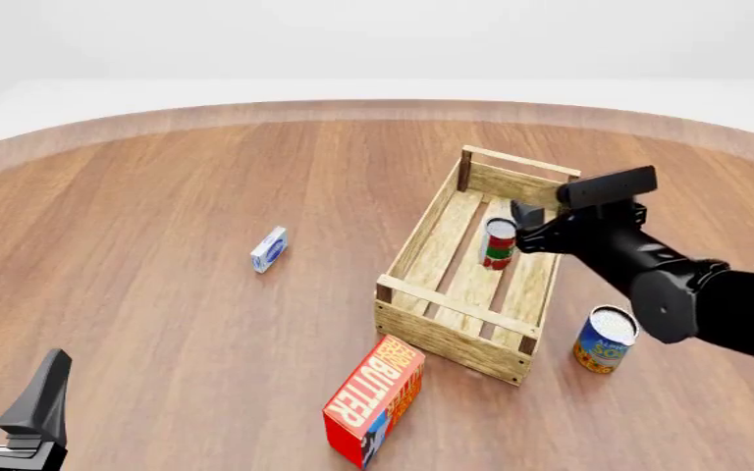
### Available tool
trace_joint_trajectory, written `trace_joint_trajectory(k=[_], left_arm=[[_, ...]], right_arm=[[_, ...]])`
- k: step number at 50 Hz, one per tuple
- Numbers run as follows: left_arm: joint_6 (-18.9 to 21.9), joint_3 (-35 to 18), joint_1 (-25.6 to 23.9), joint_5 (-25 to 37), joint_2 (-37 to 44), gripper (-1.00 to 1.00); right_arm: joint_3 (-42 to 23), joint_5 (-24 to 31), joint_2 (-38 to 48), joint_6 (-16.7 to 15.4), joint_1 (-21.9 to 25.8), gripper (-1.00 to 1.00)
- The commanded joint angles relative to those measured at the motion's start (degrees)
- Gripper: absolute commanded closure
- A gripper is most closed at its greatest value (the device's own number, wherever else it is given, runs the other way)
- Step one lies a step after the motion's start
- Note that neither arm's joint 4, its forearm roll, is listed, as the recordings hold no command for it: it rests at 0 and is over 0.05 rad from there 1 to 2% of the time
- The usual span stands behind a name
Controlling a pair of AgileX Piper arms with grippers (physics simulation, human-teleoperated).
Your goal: Pick up the tomato sauce, and put it in the wooden tray.
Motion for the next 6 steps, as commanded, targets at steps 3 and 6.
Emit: trace_joint_trajectory(k=[3, 6], left_arm=[[0.0, 0.0, 0.0, 0.0, 0.0, -1.0], [0.0, 0.0, 0.0, 0.0, 0.0, -1.0]], right_arm=[[2.47, 2.16, -5.93, -0.02, 0.3, -1.0], [3.28, 2.54, -7.37, 0.1, 0.26, -1.0]])
